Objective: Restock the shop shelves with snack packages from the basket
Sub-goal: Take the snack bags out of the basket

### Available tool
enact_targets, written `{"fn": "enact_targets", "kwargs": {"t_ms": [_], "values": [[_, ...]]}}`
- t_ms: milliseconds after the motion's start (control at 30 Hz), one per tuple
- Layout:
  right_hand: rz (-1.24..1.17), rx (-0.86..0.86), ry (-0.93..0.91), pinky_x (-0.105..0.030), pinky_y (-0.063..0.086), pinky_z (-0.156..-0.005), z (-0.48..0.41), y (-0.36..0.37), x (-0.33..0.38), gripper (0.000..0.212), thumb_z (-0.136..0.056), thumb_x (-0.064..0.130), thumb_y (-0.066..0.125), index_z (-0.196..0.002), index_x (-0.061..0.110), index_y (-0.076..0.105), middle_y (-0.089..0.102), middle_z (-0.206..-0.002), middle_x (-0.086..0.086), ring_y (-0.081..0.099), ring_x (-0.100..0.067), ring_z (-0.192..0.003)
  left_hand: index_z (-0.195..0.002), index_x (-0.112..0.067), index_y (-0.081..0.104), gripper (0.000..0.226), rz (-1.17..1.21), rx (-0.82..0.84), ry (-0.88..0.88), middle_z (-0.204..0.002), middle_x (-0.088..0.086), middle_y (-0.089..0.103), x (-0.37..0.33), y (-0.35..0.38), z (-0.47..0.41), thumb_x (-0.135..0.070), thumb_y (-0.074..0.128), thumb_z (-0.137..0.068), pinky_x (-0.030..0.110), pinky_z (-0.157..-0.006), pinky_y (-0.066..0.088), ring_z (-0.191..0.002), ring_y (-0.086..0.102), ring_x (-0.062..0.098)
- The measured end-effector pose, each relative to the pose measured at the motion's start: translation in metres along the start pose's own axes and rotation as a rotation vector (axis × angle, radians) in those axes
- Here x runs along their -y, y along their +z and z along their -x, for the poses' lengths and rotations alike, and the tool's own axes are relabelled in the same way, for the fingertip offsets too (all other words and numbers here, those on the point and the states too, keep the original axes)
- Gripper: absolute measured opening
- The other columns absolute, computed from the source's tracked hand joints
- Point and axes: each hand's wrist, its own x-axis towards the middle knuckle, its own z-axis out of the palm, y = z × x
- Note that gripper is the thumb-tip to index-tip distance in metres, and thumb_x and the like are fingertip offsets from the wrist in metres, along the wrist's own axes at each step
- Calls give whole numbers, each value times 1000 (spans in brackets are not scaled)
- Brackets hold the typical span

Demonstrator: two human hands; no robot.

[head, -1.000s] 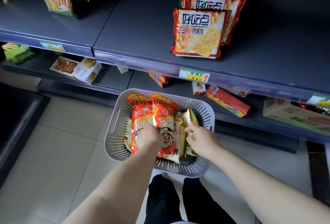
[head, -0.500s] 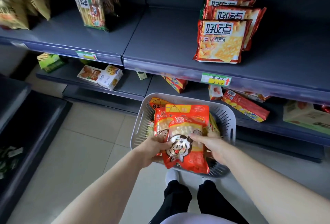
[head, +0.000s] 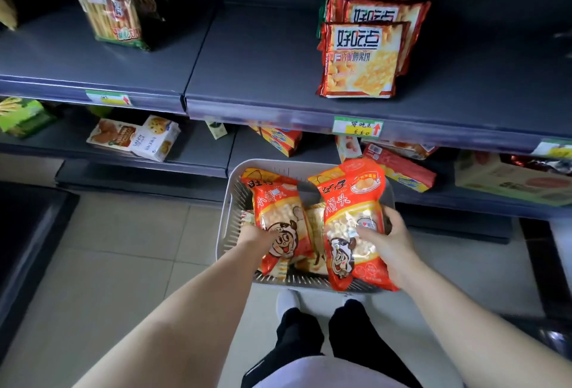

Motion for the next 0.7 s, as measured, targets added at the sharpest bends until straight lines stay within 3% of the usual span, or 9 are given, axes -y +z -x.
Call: {"fn": "enact_targets", "kwargs": {"t_ms": [100, 233, 300, 533, 667, 700], "values": [[-50, -62, 7, -54, 53, -90, 4, 3, -3, 67, -80, 11, 78, -135, 29, 46, 65, -116, -5, 65, -30, -101, -112, -8, 61, 44, 78, 40, -57, -99, 7, 67, -5, 8, -1, -30, 80, -79, 34, -70, 51, -86, 64, 24], [-94, -105, 6, -56, 54, -89, 8, 2, -3, 62, -79, 15, 79, -131, 31, 50, 67, -113, -3, 67, -29, -99, -108, -7, 59, 43, 139, 63, -62, -100, 5, 66, -16, 21, -7, -29, 82, -78, 33, -80, 54, -91, 64, 23], [-111, -118, 8, -55, 54, -88, 12, -1, -2, 56, -80, 13, 77, -127, 29, 51, 67, -112, -2, 68, -29, -97, -113, -6, 61, 40, 163, 32, -68, -97, 9, 67, -20, 28, -7, -25, 78, -81, 41, -84, 58, -91, 67, 28], [-187, -111, 27, -52, 56, -83, 29, -9, -4, 35, -84, 12, 75, -114, 22, 60, 72, -102, -8, 70, -31, -88, -115, -10, 59, 27, 293, -10, -35, -93, 9, 64, -20, 29, 7, -10, 67, -90, 45, -84, 59, -95, 67, 30], [-274, -87, 33, -61, 54, -84, 42, -16, -13, 40, -82, 15, 77, -118, 22, 60, 72, -105, -11, 71, -35, -90, -115, -14, 56, 26, 369, 45, 2, -100, 12, 67, -12, 23, 28, -2, 62, -93, 33, -52, 55, -87, 67, 27], [-276, -77, 21, -61, 54, -84, 47, -20, -15, 39, -82, 16, 77, -117, 22, 61, 72, -105, -12, 71, -35, -90, -115, -14, 57, 26, 369, 52, 20, -99, 11, 68, -8, 23, 35, -1, 62, -93, 32, -50, 55, -85, 68, 26]]}}
